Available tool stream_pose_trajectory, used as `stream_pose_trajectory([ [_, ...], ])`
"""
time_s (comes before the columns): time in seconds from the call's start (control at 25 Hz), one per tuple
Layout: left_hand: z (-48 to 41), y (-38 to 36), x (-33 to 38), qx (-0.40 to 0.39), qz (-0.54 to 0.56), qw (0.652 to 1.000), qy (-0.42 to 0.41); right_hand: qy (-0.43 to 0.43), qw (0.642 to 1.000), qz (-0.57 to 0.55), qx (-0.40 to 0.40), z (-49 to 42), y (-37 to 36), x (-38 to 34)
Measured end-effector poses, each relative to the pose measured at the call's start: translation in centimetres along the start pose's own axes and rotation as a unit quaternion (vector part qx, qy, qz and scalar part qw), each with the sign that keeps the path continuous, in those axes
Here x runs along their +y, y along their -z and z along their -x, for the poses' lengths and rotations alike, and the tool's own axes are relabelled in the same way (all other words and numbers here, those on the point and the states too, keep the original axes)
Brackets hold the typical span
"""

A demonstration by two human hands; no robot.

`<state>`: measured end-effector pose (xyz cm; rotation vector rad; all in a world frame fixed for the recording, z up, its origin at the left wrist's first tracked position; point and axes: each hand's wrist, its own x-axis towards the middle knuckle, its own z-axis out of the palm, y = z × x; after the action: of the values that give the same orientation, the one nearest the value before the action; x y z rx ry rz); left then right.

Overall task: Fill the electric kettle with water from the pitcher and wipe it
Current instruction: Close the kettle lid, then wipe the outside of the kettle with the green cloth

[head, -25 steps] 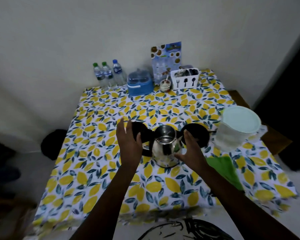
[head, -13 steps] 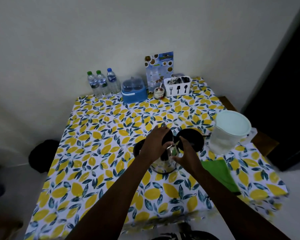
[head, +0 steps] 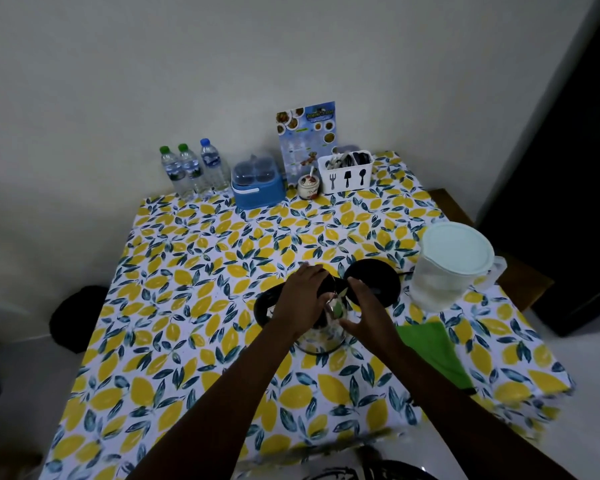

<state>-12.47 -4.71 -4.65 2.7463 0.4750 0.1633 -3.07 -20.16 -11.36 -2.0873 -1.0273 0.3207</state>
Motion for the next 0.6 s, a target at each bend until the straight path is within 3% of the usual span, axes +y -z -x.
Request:
stream_pose_trajectory([
  [0.12, 0.8, -1.9, 3.1, 0.080, -0.052, 0.988, -0.120, 0.005, 0.998, 0.046, 0.047, 1.6, 0.4, 2.7],
  [0.2, 1.2, -4.5, 5.1, 0.074, -0.016, 0.986, -0.147, -0.025, 0.992, 0.101, 0.065, 3.1, 1.3, 4.7],
  [0.32, 1.7, -8.5, 6.6, -0.031, 0.047, 0.994, -0.095, -0.118, 0.975, 0.182, 0.039, 5.8, 2.0, 8.5],
  [0.44, 1.9, -11.9, 6.9, -0.151, 0.046, 0.986, -0.056, -0.207, 0.947, 0.241, -0.041, 7.8, 1.9, 12.8],
  [0.6, 1.6, -14.5, 6.6, -0.228, 0.034, 0.973, -0.033, -0.233, 0.928, 0.273, -0.097, 8.5, 1.6, 14.8],
])
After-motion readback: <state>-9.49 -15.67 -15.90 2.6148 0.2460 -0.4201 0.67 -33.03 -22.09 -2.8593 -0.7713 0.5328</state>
